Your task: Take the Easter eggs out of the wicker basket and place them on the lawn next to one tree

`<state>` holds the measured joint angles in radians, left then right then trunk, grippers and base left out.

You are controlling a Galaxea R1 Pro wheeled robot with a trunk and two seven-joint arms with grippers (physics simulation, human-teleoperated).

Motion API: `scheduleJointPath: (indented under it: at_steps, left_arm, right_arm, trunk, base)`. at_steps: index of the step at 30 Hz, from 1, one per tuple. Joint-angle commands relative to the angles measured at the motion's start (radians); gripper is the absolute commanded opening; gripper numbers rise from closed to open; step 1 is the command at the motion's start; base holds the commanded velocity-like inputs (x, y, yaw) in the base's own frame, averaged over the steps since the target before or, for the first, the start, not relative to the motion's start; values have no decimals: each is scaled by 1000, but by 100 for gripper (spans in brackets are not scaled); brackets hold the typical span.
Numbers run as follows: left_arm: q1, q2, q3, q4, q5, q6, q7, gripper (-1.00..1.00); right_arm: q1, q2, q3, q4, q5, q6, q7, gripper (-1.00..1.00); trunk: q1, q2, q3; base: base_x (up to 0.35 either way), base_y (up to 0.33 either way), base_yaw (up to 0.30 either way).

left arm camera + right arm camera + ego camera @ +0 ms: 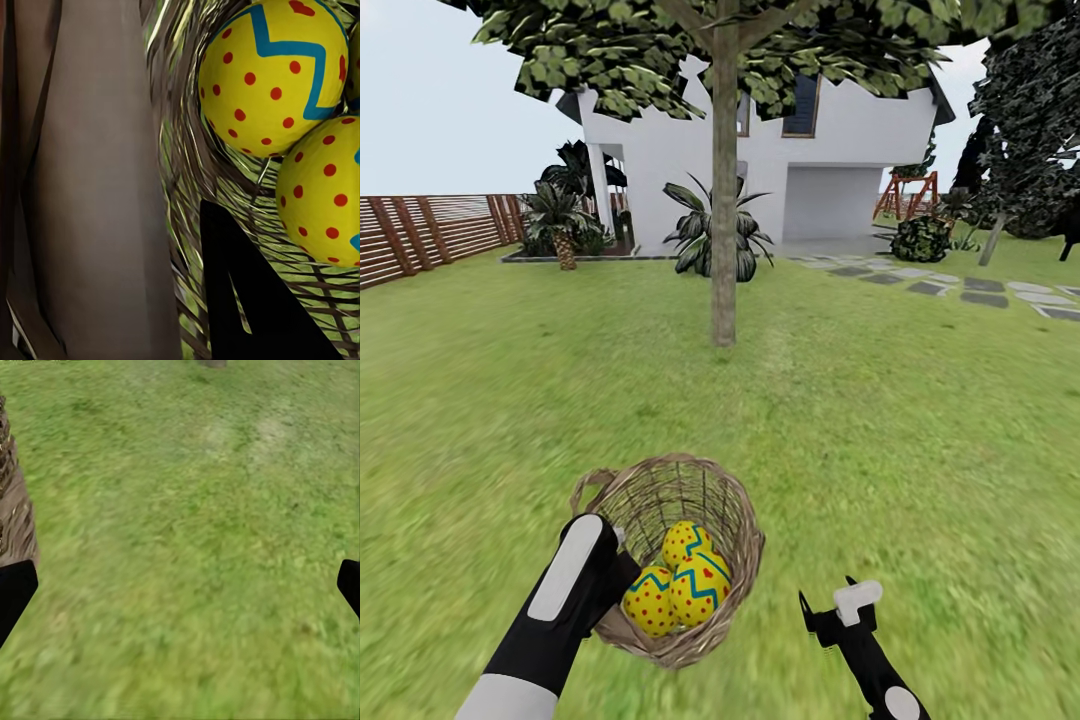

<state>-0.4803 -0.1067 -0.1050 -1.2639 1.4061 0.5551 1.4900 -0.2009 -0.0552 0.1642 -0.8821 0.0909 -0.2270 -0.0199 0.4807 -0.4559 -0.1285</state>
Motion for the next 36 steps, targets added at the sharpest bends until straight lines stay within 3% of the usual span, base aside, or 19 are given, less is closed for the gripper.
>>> scheduleJointPath:
  at_steps: [1,20,21,24,36]
  left_arm:
    - [0,0,0,0,0,6,-3,-100]
    - [-1,-1,-4,-8,-1,9,-32,-100]
    - [0,-1,-8,-8,-1,9,-33,-100]
    - [-1,2,-80,-5,-1,8,-42,-100]
    - [-1,13,-83,4,-8,9,-26,-100]
  right_arm:
    - [0,0,0,0,0,0,0,100]
    - [0,0,4,0,4,0,0,100]
    - [0,0,4,0,4,0,0,100]
    - [0,0,3,1,4,0,0,100]
    - [0,0,0,0,0,0,0,100]
  trunk:
    - [0,0,0]
    - [0,0,0]
    - [0,0,0]
    - [0,0,0]
    - [0,0,0]
  base:
    - [330,0,0]
    - [330,0,0]
    - [331,0,0]
    - [331,0,0]
    - [331,0,0]
